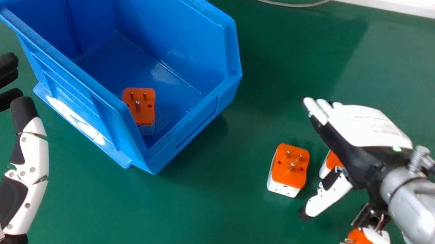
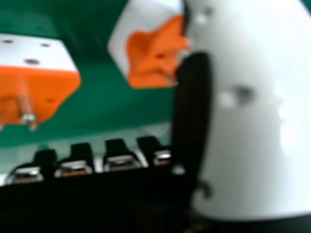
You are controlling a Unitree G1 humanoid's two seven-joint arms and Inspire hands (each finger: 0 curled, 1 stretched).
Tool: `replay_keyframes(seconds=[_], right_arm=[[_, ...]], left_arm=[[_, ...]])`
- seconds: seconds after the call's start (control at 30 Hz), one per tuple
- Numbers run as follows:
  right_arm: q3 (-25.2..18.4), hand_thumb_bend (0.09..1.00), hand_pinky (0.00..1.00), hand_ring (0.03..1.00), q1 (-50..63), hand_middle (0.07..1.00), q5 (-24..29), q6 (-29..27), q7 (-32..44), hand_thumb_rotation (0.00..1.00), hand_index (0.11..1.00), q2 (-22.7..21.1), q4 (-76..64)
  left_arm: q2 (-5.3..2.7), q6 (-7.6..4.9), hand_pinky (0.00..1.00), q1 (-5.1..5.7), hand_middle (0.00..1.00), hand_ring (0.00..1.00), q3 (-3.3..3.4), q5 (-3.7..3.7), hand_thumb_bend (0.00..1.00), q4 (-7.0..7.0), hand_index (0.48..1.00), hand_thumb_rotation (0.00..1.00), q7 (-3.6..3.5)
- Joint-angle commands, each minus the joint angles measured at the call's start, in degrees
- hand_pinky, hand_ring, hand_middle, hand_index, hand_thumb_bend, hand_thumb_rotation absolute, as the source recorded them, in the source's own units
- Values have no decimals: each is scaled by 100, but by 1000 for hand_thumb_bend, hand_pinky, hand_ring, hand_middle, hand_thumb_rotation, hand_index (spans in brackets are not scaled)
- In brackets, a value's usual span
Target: Pick all objects and put in blue box
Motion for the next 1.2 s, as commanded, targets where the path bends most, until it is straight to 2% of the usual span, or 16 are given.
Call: replay_keyframes(seconds=[0.0,0.1,0.2,0.33,0.53,0.57,0.63,0.67,0.77,0.93,1.07,1.17], right_arm=[[88,1000,905,1000,-447,1000,59,-210,-158,177,973,-92,404],[276,1000,895,1000,-796,1000,-26,-378,-297,168,961,-85,992],[594,1000,880,1000,-1277,1000,-218,-726,-655,163,948,-92,1807],[891,1000,891,1000,-1824,1000,-326,-1097,-1036,148,927,-98,2681],[1153,1000,914,1000,-2245,1000,-417,-1345,-1122,166,931,-182,2893],[1182,1000,921,1000,-2262,1000,-435,-1370,-1137,170,930,-178,2892],[1259,1000,927,1000,-2275,1000,-518,-1388,-1182,175,927,-169,2876],[1302,1000,922,1000,-2289,1000,-553,-1379,-1179,176,922,-158,2886],[1433,1000,916,1000,-2356,1000,-626,-1297,-1014,176,913,-133,2926],[1512,1000,904,1000,-2353,1000,-654,-1184,-743,182,893,-136,2841],[1549,1000,896,1000,-2317,1000,-658,-1038,-279,178,892,-188,2620],[1525,1000,890,1000,-2227,1000,-586,-923,97,171,897,-208,2426]], left_arm=[[-446,-32,684,110,724,737,-75,30,239,-140,740,0,8],[-443,-27,685,110,724,738,-70,36,236,-146,742,0,7],[-427,-48,688,131,728,742,-92,6,234,-135,745,0,-11],[-427,-79,690,137,726,741,-70,40,237,-134,743,0,1],[-433,-56,693,133,730,745,-127,-31,236,-150,748,0,-32],[-437,-55,692,125,729,744,-126,-25,239,-146,746,0,-30],[-450,-43,688,102,728,742,-89,46,241,-132,745,0,-6],[-450,-46,684,97,727,739,-78,57,240,-128,743,0,0],[-447,-69,690,68,724,740,-68,23,243,-114,740,0,6],[-440,-75,687,30,722,737,-33,31,244,-96,738,0,19],[-425,-91,685,17,722,735,-69,-42,245,-90,741,0,-15],[-428,-66,687,17,724,736,-55,-13,249,-110,742,0,-15]])
